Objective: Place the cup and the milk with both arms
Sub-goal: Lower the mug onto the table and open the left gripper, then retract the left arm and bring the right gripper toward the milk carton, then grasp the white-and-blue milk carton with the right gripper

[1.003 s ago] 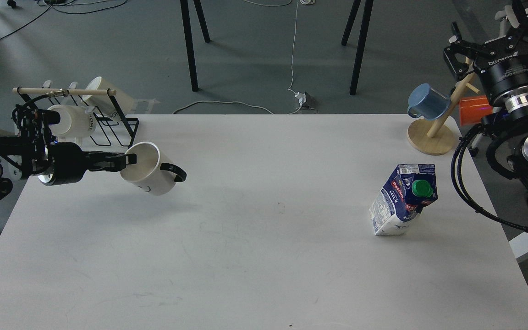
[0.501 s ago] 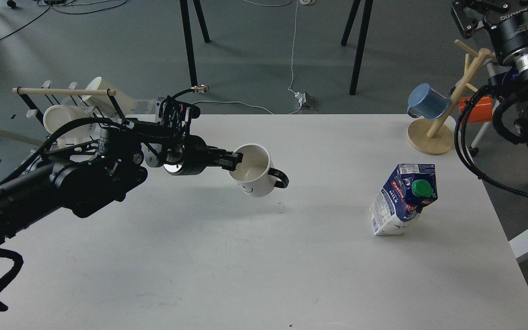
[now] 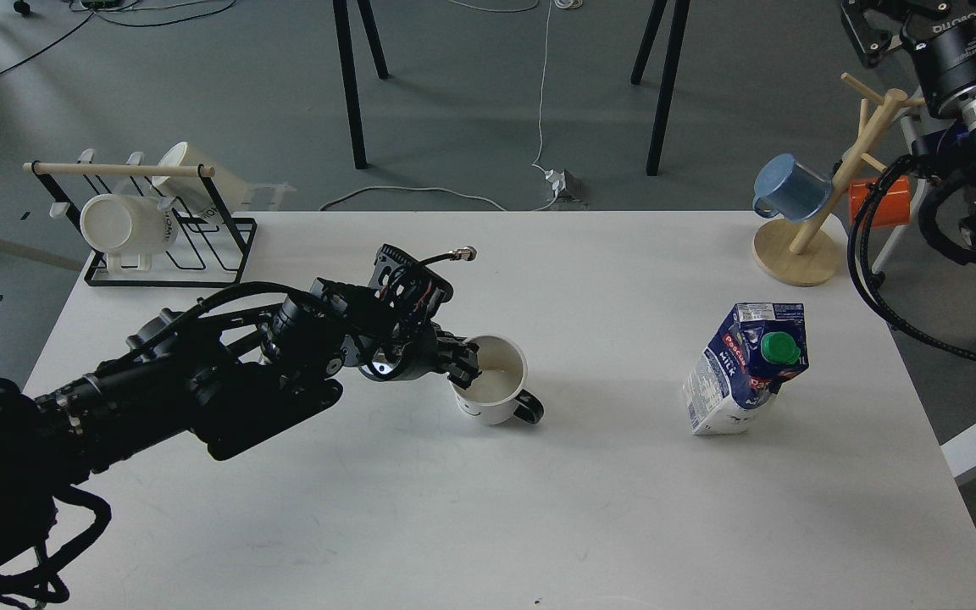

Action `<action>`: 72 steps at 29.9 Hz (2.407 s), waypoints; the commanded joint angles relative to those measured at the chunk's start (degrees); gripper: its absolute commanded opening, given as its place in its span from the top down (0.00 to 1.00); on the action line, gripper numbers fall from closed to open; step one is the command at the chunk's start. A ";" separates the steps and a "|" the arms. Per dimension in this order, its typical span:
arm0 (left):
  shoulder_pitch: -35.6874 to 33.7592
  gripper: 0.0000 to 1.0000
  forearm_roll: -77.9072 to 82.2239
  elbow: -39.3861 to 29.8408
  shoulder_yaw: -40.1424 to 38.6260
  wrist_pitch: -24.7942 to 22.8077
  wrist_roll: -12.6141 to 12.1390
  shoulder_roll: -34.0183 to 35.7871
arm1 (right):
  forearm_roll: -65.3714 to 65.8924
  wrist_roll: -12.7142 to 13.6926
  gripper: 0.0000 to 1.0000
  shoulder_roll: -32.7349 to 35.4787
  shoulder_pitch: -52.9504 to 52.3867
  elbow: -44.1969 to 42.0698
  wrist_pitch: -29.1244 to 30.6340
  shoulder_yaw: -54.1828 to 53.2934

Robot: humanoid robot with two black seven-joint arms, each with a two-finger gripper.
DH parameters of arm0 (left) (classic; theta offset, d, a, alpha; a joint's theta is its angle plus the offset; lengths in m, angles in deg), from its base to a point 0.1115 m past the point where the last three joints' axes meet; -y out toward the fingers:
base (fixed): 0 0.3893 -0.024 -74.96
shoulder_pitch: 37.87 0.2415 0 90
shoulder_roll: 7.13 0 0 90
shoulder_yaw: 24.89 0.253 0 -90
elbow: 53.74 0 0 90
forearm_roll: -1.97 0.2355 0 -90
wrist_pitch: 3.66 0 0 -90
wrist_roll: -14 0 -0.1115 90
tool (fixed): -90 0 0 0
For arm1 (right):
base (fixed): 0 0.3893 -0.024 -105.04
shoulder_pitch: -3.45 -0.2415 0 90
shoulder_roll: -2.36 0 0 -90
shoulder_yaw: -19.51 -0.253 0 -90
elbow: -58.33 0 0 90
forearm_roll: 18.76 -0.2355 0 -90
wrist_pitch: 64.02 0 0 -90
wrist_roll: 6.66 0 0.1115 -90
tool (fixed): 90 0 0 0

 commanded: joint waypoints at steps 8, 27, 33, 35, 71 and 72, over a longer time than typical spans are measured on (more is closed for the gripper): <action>0.93 0.40 -5.10 -2.65 -5.38 0.01 0.86 4.50 | 0.96 -0.09 0.01 3.30 1.14 0.66 0.00 -0.26; 2.08 0.00 -96.06 8.24 -28.77 0.01 1.30 19.89 | 0.52 -0.44 0.01 9.55 36.10 19.28 0.00 -13.44; 3.22 0.00 -115.14 12.37 -29.92 0.01 2.09 19.72 | 0.79 -1.32 0.02 9.46 53.24 27.19 0.00 -18.19; 3.31 0.00 -118.05 13.16 -29.92 0.01 2.18 19.72 | 0.88 -1.85 0.02 9.46 58.34 29.04 0.00 -18.28; 4.54 0.00 -117.27 14.84 -29.04 0.01 -0.11 21.30 | 16.70 -1.94 0.06 -14.89 62.59 28.78 0.00 -15.47; 4.54 0.00 -117.27 14.92 -29.04 0.01 -0.11 21.39 | 16.70 -1.94 0.06 -14.89 62.15 28.70 0.00 -15.21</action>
